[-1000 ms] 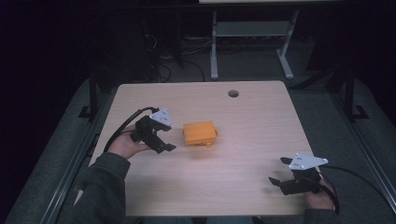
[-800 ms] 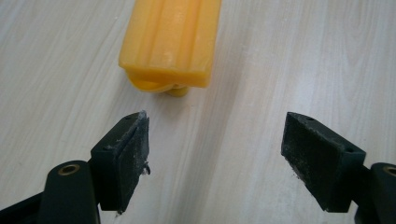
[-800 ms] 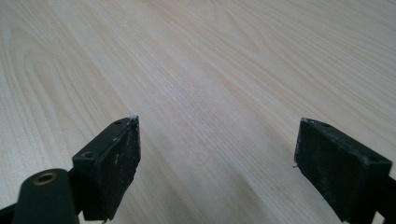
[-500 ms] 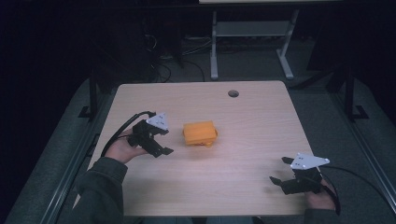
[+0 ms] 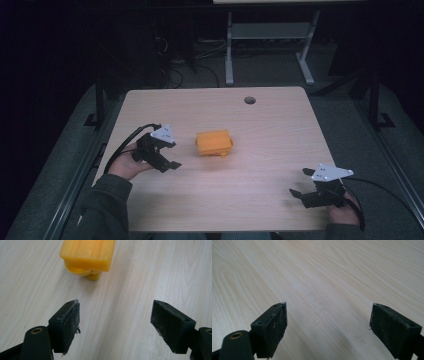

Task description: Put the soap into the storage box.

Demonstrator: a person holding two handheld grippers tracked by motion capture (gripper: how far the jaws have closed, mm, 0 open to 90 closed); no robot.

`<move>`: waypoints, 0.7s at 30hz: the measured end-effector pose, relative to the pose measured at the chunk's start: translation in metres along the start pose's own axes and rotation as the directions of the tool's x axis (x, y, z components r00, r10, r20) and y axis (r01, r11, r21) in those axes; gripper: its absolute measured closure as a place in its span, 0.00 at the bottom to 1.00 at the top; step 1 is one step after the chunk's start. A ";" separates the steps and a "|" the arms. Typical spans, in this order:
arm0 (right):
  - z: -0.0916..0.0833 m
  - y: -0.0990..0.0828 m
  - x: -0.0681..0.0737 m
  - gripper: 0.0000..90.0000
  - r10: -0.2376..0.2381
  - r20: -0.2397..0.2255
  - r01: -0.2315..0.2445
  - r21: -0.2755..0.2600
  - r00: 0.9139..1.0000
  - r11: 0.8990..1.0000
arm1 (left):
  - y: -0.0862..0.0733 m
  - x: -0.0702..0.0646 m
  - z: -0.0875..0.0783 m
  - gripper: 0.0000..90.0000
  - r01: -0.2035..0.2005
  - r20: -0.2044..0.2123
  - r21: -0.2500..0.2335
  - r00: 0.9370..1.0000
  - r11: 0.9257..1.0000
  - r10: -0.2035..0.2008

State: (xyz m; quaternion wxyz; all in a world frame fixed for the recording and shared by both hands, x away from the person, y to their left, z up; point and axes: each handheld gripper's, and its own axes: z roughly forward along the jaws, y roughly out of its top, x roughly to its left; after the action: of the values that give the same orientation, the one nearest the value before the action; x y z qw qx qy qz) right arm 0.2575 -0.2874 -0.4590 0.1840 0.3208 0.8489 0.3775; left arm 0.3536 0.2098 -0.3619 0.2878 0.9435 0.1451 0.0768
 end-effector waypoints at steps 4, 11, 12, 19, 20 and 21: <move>0.000 0.000 0.000 0.15 0.004 0.002 -0.004 0.001 1.000 1.000 | -0.005 -0.002 -0.001 0.25 0.001 -0.010 0.004 1.000 1.000 -0.001; 0.000 0.000 0.000 0.15 0.009 0.005 -0.009 -0.003 1.000 1.000 | -0.016 -0.004 -0.001 0.25 0.015 -0.012 0.008 1.000 1.000 -0.015; 0.000 0.000 0.000 0.15 0.007 0.006 -0.007 -0.004 1.000 1.000 | -0.017 -0.005 -0.001 0.25 0.018 -0.009 0.010 1.000 1.000 -0.018; 0.000 -0.001 0.000 0.15 0.013 0.010 -0.013 -0.001 1.000 1.000 | -0.025 -0.010 -0.001 0.24 0.022 -0.006 0.007 1.000 1.000 -0.022; 0.000 -0.001 0.000 0.15 0.013 0.012 -0.013 -0.002 1.000 1.000 | -0.027 -0.010 -0.001 0.24 0.026 -0.004 0.005 1.000 1.000 -0.026; 0.000 -0.001 0.000 0.15 0.014 0.013 -0.014 -0.002 1.000 1.000 | -0.028 -0.011 0.000 0.24 0.030 -0.006 -0.002 1.000 1.000 -0.030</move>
State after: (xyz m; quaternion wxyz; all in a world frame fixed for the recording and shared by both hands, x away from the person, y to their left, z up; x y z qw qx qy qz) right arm 0.2571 -0.2881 -0.4592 0.1874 0.3289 0.8450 0.3776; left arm 0.3364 0.2288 -0.3782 0.2893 0.9408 0.1598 0.0755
